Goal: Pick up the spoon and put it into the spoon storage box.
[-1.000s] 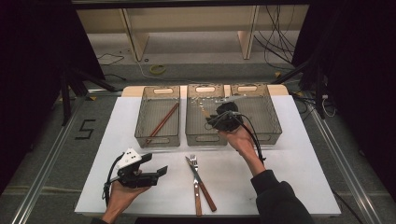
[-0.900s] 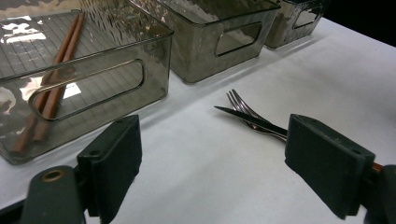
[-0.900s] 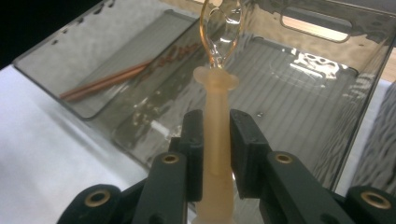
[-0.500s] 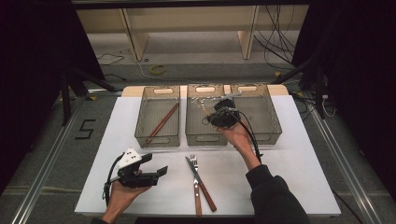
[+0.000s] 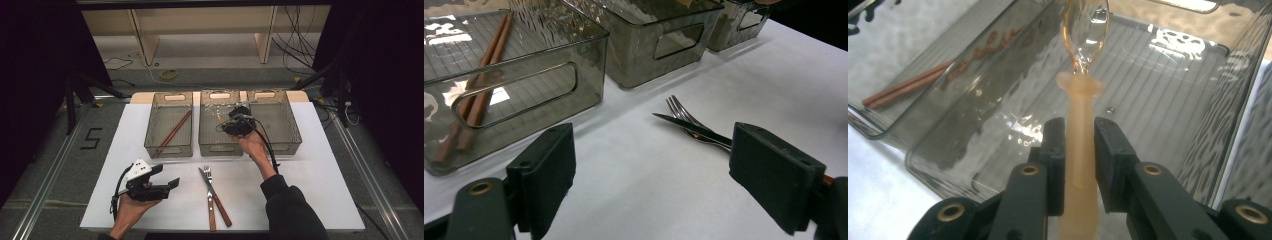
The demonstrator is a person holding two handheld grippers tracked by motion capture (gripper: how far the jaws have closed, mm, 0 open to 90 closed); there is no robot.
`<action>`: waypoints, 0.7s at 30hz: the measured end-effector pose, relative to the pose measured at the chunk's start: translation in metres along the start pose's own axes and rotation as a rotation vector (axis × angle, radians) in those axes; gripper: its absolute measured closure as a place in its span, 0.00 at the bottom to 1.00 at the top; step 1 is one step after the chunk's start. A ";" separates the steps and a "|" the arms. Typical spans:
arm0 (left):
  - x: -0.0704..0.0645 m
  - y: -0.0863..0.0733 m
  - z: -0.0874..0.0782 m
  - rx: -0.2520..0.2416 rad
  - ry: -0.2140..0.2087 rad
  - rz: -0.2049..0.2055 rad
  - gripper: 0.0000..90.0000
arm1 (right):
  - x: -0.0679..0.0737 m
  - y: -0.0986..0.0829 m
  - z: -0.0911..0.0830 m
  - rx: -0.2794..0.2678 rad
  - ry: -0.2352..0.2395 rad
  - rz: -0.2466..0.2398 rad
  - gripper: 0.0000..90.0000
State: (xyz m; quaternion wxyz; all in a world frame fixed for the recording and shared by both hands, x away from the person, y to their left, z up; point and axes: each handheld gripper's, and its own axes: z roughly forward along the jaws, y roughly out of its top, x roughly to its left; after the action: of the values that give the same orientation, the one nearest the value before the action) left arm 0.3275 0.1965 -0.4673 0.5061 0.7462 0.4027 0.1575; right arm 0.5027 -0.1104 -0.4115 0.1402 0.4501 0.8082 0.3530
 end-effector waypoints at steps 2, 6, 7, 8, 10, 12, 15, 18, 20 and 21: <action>0.000 0.000 0.000 0.003 0.000 0.001 0.20 | -0.001 0.000 0.002 0.007 0.005 0.009 0.85; 0.000 0.000 0.000 0.002 0.002 0.001 0.20 | -0.001 -0.001 0.005 0.006 0.020 0.014 0.82; 0.000 0.000 0.000 0.002 0.002 0.000 0.20 | -0.001 -0.001 0.004 -0.005 0.021 0.014 0.77; 0.000 0.000 0.000 0.001 0.001 -0.001 0.20 | -0.001 0.000 0.004 -0.011 0.025 0.021 0.74; 0.001 0.000 -0.001 0.004 0.001 0.001 0.20 | -0.004 0.001 0.001 -0.019 0.046 0.040 0.70; 0.001 0.000 -0.001 0.003 0.001 0.000 0.20 | -0.003 0.001 -0.003 -0.033 0.059 0.028 0.67; 0.001 0.000 0.000 0.002 0.003 -0.002 0.20 | 0.002 0.001 -0.011 -0.044 0.086 0.004 0.63; 0.001 0.000 -0.001 0.003 0.004 0.001 0.20 | 0.009 -0.002 -0.020 -0.050 0.119 -0.021 0.59; 0.002 0.000 -0.001 0.003 0.006 0.001 0.20 | 0.014 -0.005 -0.026 -0.057 0.148 -0.036 0.56; 0.002 0.000 -0.001 0.002 0.007 -0.003 0.20 | 0.017 -0.007 -0.029 -0.064 0.160 -0.052 0.56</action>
State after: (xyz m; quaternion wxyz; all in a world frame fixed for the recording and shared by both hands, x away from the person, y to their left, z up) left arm 0.3280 0.1984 -0.4670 0.5042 0.7456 0.4056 0.1591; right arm 0.4731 -0.1122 -0.3939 0.0988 0.3944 0.8166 0.4096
